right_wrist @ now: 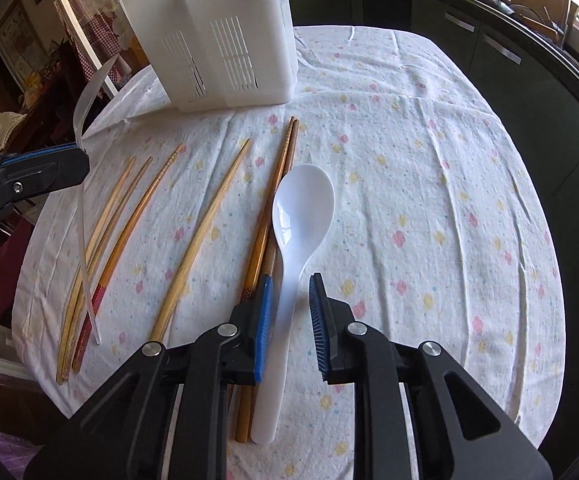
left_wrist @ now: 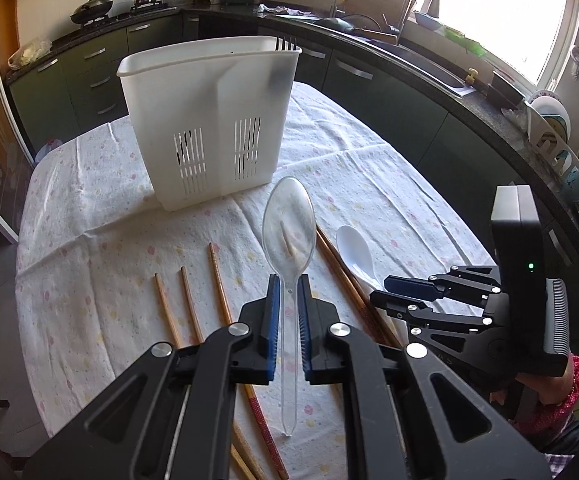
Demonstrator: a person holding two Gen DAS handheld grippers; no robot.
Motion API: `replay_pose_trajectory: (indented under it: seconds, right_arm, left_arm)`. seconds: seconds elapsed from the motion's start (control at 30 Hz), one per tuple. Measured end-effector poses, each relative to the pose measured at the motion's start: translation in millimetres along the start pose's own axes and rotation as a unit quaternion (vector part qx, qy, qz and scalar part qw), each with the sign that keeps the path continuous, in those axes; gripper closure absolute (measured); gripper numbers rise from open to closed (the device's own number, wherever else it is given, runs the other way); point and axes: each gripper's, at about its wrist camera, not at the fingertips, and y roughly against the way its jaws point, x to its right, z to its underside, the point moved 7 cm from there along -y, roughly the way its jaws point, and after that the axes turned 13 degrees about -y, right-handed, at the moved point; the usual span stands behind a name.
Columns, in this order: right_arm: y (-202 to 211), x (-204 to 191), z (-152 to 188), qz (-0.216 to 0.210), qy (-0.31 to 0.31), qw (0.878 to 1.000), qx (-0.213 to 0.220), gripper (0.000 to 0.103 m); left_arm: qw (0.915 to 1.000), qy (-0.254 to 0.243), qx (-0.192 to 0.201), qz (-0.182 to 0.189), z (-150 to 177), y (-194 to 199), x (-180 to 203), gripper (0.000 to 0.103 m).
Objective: Organize utensils
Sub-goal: 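Grasp the clear spoon with the left tool while the right tool grasps the white spoon, then lift both spoons over the caddy and drop them in while both tools open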
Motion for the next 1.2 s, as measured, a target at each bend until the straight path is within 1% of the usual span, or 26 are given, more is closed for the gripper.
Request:
replay_pose_trajectory:
  seconds: [0.03, 0.2, 0.27, 0.5, 0.6, 0.7, 0.9, 1.07, 1.13, 1.2]
  right_arm:
    - [-1.5, -0.1, -0.3, 0.002, 0.000, 1.000, -0.002, 0.087]
    - [-6.4, 1.0, -4.8, -0.002, -0.006, 1.000, -0.010, 0.088]
    - [-6.5, 3.1, -5.8, -0.004, -0.010, 1.000, -0.005, 0.092]
    - [7.7, 8.1, -8.8, -0.023, -0.030, 0.999, 0.026, 0.093]
    - [21.6, 8.8, -13.4, -0.046, -0.041, 0.997, 0.049, 0.092]
    - [41.2, 6.9, -20.1, -0.069, -0.049, 0.993, 0.083, 0.092]
    - [88.1, 1.3, -36.0, -0.116, -0.063, 0.977, 0.168, 0.092]
    - [125.8, -5.0, -50.5, -0.141, -0.064, 0.959, 0.236, 0.092]
    - [137.7, -9.6, -56.0, -0.144, -0.060, 0.954, 0.255, 0.092]
    - [145.7, -14.2, -60.1, -0.149, -0.056, 0.951, 0.264, 0.092]
  left_arm:
    - [1.0000, 0.000, 0.002, 0.001, -0.3, 1.2, 0.2, 0.095]
    - [0.9999, 0.000, 0.015, 0.003, -1.0, 6.9, 0.8, 0.095]
    - [0.9997, -0.001, 0.022, 0.004, -1.1, 9.5, 1.1, 0.095]
    - [0.9989, -0.007, 0.047, -0.001, -1.2, 19.0, 1.1, 0.095]
    - [0.9984, -0.008, 0.056, -0.005, -1.5, 23.0, 1.3, 0.095]
    - [0.9978, -0.005, 0.066, -0.005, -3.8, 28.6, -0.5, 0.095]
    - [0.9951, 0.001, 0.098, -0.012, -19.6, 48.6, -7.9, 0.095]
    - [0.9884, 0.018, 0.148, -0.030, -53.6, 74.7, -27.8, 0.095]
    - [0.9840, 0.024, 0.172, -0.042, -73.0, 86.7, -38.8, 0.095]
    - [0.9773, 0.031, 0.201, -0.059, -95.1, 100.5, -51.3, 0.095]
